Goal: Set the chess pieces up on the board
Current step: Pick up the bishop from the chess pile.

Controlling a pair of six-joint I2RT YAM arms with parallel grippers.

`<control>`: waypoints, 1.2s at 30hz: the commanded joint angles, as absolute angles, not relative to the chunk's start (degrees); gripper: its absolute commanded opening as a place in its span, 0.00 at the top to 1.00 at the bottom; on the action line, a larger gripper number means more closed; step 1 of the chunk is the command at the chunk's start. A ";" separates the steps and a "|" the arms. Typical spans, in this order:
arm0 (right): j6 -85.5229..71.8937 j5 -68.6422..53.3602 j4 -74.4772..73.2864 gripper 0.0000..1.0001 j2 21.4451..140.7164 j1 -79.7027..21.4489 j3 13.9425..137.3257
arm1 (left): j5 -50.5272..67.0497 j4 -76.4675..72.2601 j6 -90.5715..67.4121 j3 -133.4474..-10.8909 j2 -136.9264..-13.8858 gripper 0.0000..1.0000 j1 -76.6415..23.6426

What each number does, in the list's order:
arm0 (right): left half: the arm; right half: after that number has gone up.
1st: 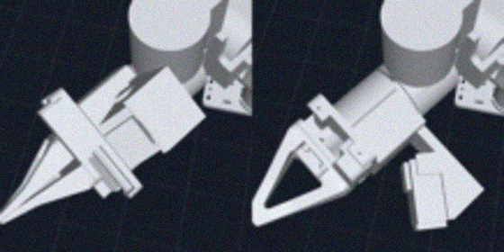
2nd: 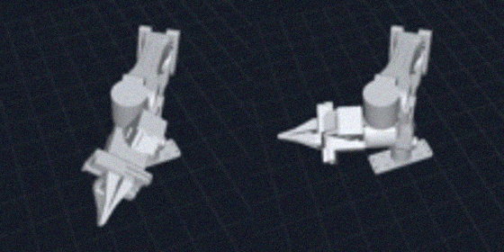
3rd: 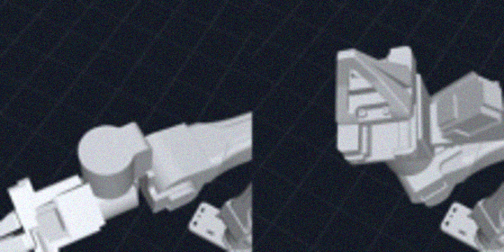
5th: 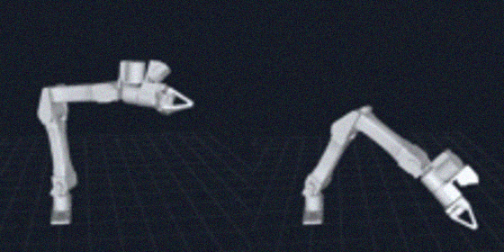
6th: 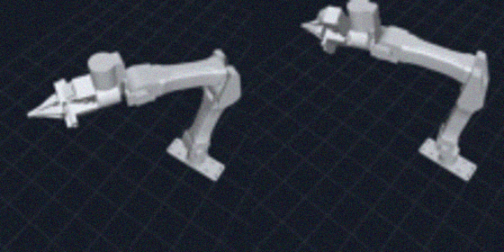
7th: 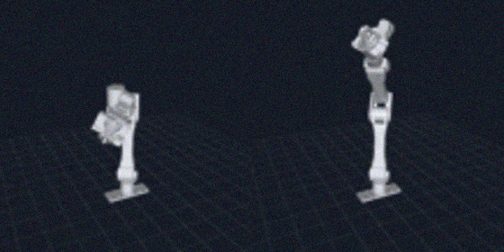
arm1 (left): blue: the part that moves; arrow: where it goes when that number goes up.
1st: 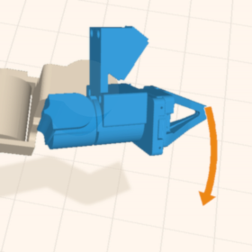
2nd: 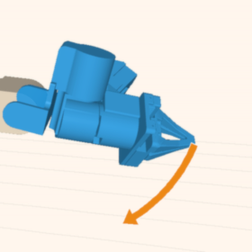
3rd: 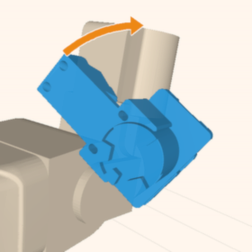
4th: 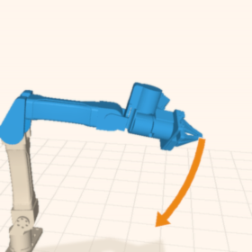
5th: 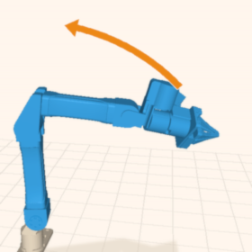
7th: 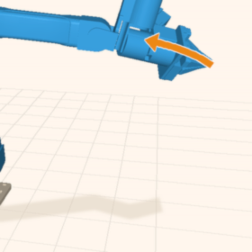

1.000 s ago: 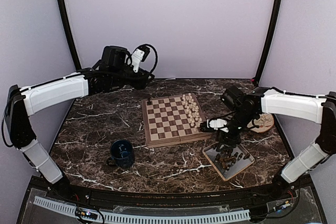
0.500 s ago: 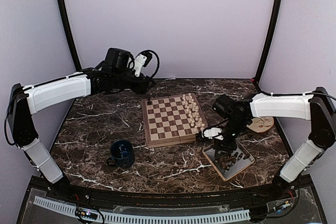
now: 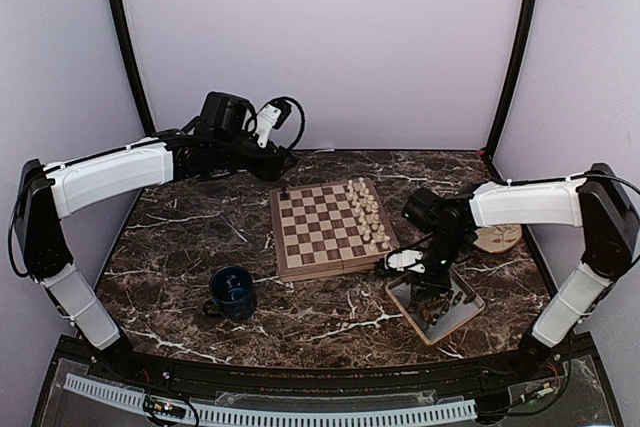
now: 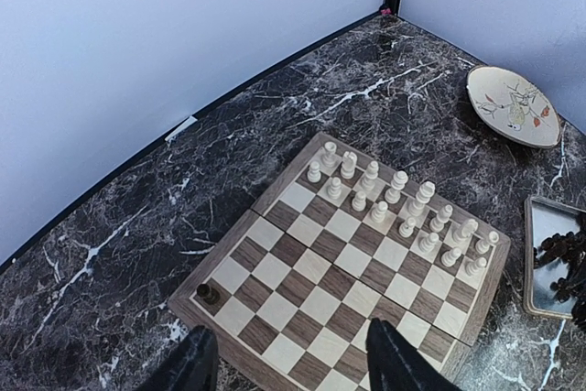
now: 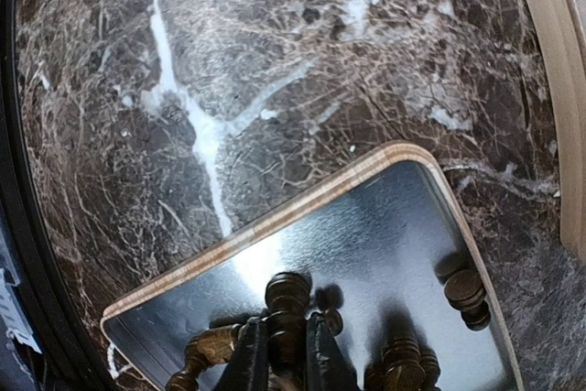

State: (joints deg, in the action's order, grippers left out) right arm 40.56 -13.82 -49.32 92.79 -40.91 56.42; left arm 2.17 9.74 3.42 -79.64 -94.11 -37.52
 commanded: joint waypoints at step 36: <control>36.35 -7.47 -53.62 1.00 100.15 -39.90 91.25 | -3.09 10.31 2.81 -79.56 -90.52 0.43 -37.01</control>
State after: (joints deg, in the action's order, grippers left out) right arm 38.65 -8.78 -55.22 94.06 -39.35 85.30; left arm 1.34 10.44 1.48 -79.77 -93.95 -37.39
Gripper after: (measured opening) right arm 0.084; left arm 0.568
